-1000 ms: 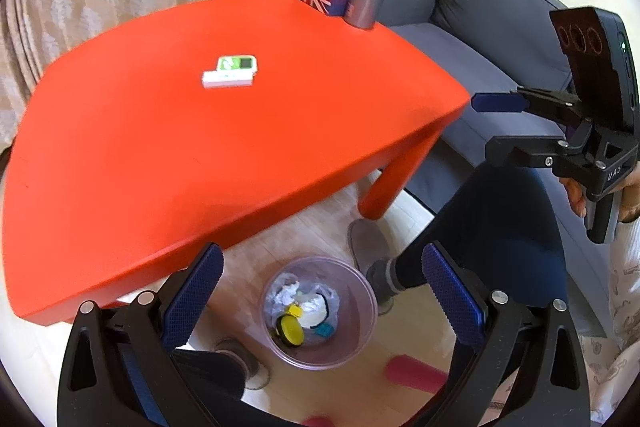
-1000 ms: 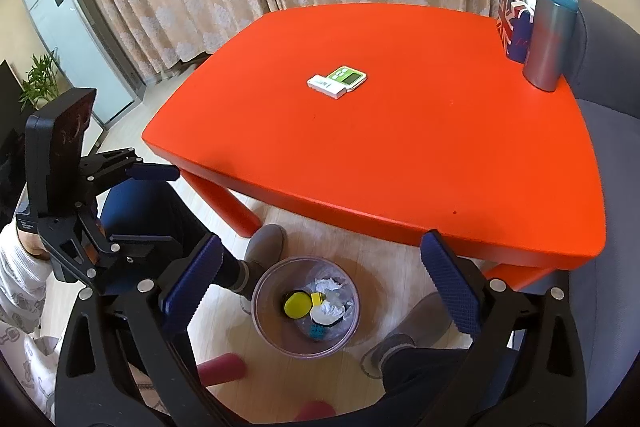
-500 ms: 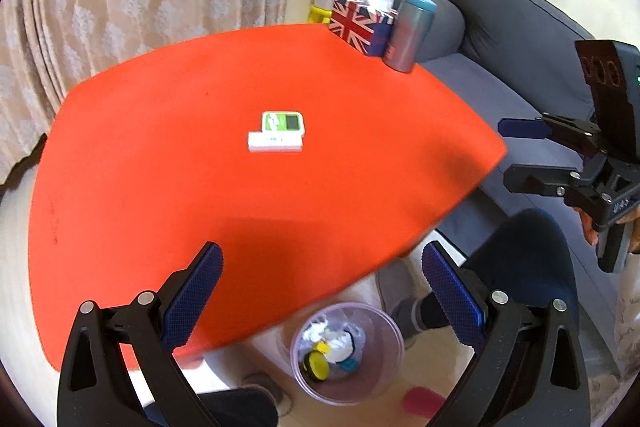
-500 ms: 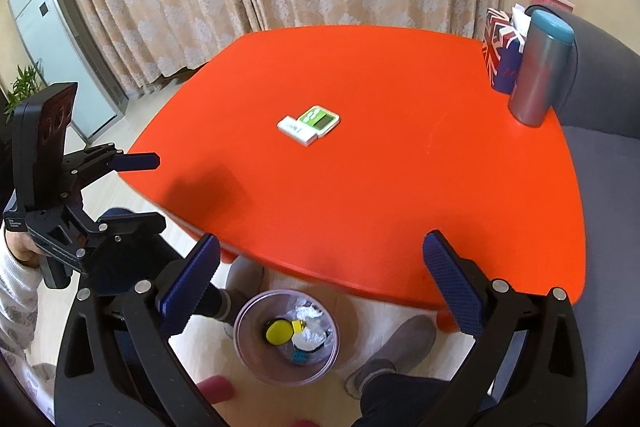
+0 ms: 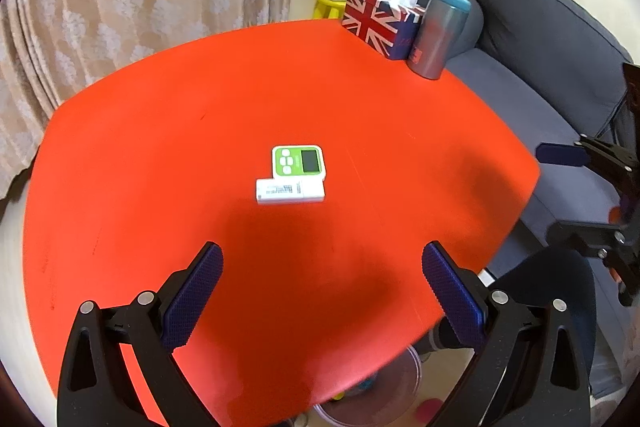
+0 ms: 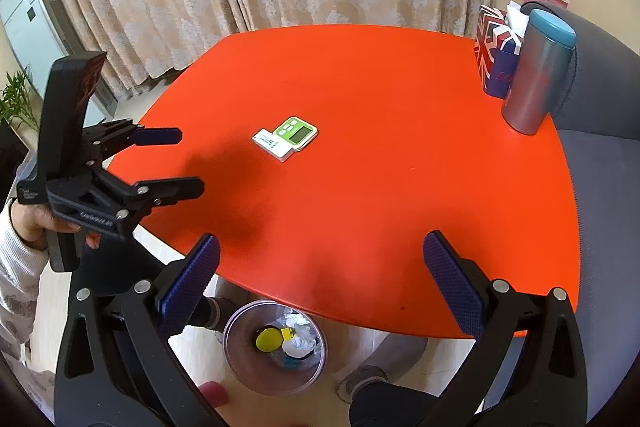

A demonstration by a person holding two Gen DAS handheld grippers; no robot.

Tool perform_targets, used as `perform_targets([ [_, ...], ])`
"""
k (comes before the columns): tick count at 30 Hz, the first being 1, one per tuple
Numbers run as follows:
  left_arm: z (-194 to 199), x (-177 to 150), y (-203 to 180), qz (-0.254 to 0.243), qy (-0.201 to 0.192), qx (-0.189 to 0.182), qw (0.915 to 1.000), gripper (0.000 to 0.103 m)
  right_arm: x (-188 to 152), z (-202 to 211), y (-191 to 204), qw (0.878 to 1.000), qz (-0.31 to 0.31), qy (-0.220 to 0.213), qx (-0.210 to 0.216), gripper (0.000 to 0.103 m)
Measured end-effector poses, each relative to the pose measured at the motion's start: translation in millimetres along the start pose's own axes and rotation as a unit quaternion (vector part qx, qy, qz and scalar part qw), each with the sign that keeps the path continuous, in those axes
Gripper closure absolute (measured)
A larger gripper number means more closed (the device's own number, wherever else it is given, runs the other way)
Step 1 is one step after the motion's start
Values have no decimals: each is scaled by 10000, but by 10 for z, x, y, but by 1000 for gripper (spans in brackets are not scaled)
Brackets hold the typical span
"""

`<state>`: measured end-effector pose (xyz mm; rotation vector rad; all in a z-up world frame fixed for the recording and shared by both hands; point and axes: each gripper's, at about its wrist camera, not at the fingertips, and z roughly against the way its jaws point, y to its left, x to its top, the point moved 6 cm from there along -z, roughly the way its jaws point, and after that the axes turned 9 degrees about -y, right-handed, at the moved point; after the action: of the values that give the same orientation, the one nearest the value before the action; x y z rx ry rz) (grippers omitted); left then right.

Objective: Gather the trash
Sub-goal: 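Move the left tool toward the green timer and white card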

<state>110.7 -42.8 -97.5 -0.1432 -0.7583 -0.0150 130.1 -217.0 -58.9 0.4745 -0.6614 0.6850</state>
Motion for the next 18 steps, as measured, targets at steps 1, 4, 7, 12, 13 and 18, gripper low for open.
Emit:
perform_targets([
  [1, -39, 17, 5, 1, 22, 5, 10000, 7, 3, -9, -11, 10000, -8, 3, -2, 3],
  [4, -174, 67, 33, -7, 119, 51, 9999, 7, 5, -42, -57, 10000, -54, 20, -7, 3],
  [7, -320, 101, 76, 2, 227, 99, 9997, 7, -3, -77, -87, 9999, -94, 36, -1, 3],
  [12, -545, 109, 163, 37, 411, 181, 9990, 7, -32, -130, -140, 9998, -164, 80, 2, 3],
  [13, -582, 108, 176, 43, 432, 198, 9989, 7, -36, -142, -154, 9998, -177, 89, 3, 3],
  [18, -737, 122, 228, 55, 474, 327, 9983, 7, -89, -200, -212, 9996, -253, 162, -5, 3],
])
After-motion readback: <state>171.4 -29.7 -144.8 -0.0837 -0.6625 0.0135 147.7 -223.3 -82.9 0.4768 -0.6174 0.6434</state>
